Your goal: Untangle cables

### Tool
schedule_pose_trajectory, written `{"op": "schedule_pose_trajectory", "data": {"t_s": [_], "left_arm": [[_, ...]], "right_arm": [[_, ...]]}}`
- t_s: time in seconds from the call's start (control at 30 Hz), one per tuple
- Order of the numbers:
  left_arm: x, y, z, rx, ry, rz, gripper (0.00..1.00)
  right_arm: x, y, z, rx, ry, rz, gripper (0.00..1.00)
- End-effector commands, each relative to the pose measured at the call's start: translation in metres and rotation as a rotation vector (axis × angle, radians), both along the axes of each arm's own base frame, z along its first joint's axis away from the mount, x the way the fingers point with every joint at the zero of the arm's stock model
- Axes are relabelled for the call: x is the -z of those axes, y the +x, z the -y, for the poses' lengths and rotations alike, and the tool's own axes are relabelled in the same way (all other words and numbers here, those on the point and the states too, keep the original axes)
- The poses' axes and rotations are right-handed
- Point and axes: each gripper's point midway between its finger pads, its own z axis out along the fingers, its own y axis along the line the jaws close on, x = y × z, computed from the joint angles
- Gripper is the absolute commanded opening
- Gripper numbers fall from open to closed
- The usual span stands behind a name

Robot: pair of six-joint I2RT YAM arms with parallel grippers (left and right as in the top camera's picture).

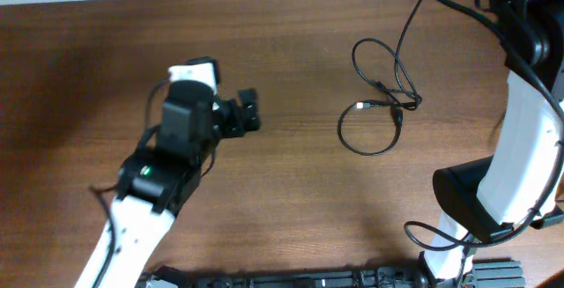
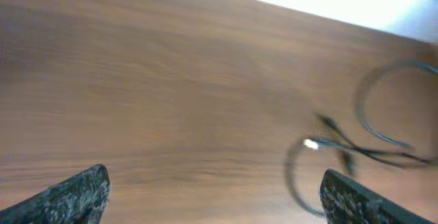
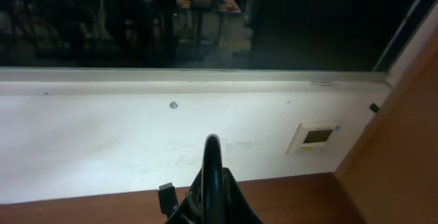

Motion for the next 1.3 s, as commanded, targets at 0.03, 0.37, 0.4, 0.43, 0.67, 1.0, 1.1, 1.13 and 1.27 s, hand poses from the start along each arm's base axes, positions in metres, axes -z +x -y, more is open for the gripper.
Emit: {"op": "schedule_pose_trajectory", "data": {"t_s": [0.03, 0.37, 0.4, 0.43, 0.67, 1.0, 1.1, 1.13, 1.27], "left_arm": [[0.023, 0.01, 0.081, 0.256, -0.336, -0.167, 0.99], [0.083, 0.035, 0.17, 0.562, -0.447, -0.157, 0.99], [0.095, 0.034, 0.179, 0.59, -0.43, -0.153, 0.99], [0.103, 0.032, 0.186, 0.608, -0.421, -0.152, 0.99], [0.13, 0.033, 0.246, 0.715, -0.443, 0.024, 0.99], [0.149, 0.055, 0.248, 0.445, -0.435, -0.002, 0.94], [0.142, 0.063, 0.247, 0.414, -0.435, 0.021, 0.94], [0.139, 0.066, 0.247, 0.402, -0.443, 0.027, 0.95], [0.122, 0.082, 0.256, 0.38, -0.468, 0.047, 0.94]], "right_arm": [[-0.002, -0.002, -0.003, -0.023, 0.004, 0.004, 0.04], [0.001, -0.002, -0.003, -0.023, 0.002, -0.01, 0.04], [0.001, -0.002, -0.003, -0.023, 0.002, -0.01, 0.04], [0.001, -0.002, -0.003, -0.023, 0.002, -0.01, 0.04], [0.008, -0.004, -0.002, -0.023, -0.004, -0.037, 0.04], [0.011, -0.004, -0.002, -0.018, 0.019, -0.046, 0.04], [0.012, -0.005, -0.002, -0.018, 0.018, -0.053, 0.04], [0.013, -0.005, -0.002, -0.018, 0.017, -0.056, 0.04], [0.016, -0.006, -0.002, -0.017, 0.02, -0.067, 0.04]]}}
